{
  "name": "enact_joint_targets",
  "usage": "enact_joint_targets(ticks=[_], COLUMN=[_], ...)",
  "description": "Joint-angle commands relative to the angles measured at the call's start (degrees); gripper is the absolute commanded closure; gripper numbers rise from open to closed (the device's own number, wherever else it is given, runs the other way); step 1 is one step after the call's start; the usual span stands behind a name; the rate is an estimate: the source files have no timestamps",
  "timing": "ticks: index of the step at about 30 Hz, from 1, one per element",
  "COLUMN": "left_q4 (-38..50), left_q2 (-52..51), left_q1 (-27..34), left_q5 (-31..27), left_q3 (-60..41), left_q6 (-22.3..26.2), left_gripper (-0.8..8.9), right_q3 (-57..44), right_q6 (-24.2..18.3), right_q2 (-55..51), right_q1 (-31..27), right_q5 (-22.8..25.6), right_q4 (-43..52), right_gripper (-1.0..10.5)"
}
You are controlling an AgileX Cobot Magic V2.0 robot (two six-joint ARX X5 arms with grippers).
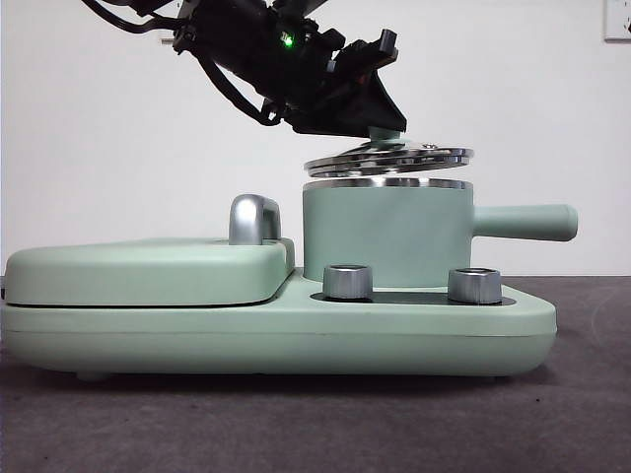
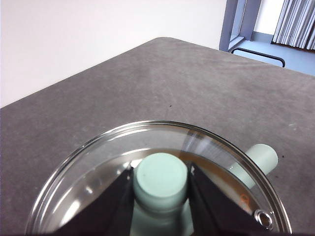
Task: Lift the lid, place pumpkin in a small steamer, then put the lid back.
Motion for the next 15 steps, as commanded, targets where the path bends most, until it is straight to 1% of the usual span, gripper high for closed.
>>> enact_joint_targets(ticks=[1, 10, 15], left_q4=[1.97, 1.86, 0.09], left_q2=[1.38, 2.12, 2.12], left_q1=[-0.52, -0.52, -0.52], left_q5=[0.31, 0.28, 0.26], left_q3=[2.10, 2.10, 2.10], left_q6=[0.59, 0.57, 0.59], left_gripper=[8.03, 8.04, 8.03], right_q3=[0.17, 0.17, 0.17], right_q6=[0.57, 0.57, 0.55], right_q2=[0.26, 0.26, 0.26], right_q1=[0.52, 0.52, 0.52], right_q5=[0.28, 0.28, 0.28], right_q4=[0.44, 0.44, 0.44], right_gripper=[6.0, 6.0, 6.0])
